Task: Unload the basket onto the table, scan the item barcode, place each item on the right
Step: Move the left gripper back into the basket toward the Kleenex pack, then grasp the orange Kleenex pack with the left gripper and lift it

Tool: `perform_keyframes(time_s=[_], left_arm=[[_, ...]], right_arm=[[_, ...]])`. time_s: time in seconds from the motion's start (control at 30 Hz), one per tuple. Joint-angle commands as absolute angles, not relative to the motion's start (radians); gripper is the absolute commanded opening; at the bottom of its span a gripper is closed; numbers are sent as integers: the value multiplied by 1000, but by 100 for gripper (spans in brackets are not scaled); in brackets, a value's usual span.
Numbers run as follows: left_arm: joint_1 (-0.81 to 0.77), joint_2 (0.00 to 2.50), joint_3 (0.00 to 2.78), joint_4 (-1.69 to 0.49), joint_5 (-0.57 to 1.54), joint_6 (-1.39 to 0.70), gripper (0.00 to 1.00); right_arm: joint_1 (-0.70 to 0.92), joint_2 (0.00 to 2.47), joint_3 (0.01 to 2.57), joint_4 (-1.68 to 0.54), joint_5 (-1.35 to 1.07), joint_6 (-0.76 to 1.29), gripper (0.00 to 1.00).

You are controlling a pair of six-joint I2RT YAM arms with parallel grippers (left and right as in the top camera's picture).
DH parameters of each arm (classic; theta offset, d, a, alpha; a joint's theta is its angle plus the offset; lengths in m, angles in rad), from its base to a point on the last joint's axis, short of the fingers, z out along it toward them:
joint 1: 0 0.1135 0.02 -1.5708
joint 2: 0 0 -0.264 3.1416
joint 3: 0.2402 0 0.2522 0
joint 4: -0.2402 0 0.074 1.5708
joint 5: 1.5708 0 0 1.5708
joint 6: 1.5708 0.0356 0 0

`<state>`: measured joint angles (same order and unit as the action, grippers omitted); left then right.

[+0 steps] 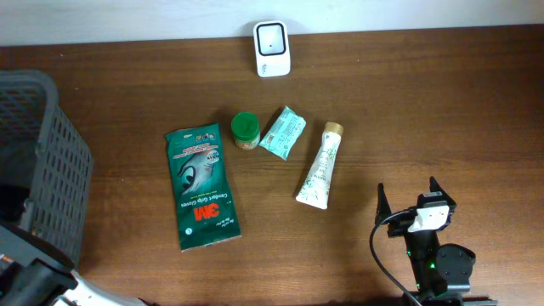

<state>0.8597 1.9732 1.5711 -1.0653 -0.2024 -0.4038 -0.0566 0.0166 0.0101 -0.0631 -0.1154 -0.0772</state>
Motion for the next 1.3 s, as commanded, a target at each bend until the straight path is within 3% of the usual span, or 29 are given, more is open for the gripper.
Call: perform_keyframes(time_s=[0.0, 0.53, 0.63, 0.67, 0.8, 1.07, 1.27], left_arm=[[864, 1964, 1507, -1016, -229, -388, 78], [864, 1966, 1403, -912, -263, -387, 62], [864, 1966, 1362, -884, -266, -387, 55], [864, 1966, 1357, -883, -271, -387, 49], [864, 1964, 1361, -889, -284, -388, 0], [864, 1844, 1488, -975, -210, -388, 0], [858, 1570, 1684, -968, 107, -389, 0]], right_arm=[[-59, 12, 6, -68, -128, -66, 98], [-59, 12, 6, -68, -128, -66, 98], [-59, 12, 6, -68, -128, -66, 98], [-59, 12, 6, -68, -128, -66, 98], [-59, 12, 6, -68, -128, -66, 98], [-59, 12, 6, -68, -128, -66, 98], [-59, 12, 6, -68, -128, -66, 98]])
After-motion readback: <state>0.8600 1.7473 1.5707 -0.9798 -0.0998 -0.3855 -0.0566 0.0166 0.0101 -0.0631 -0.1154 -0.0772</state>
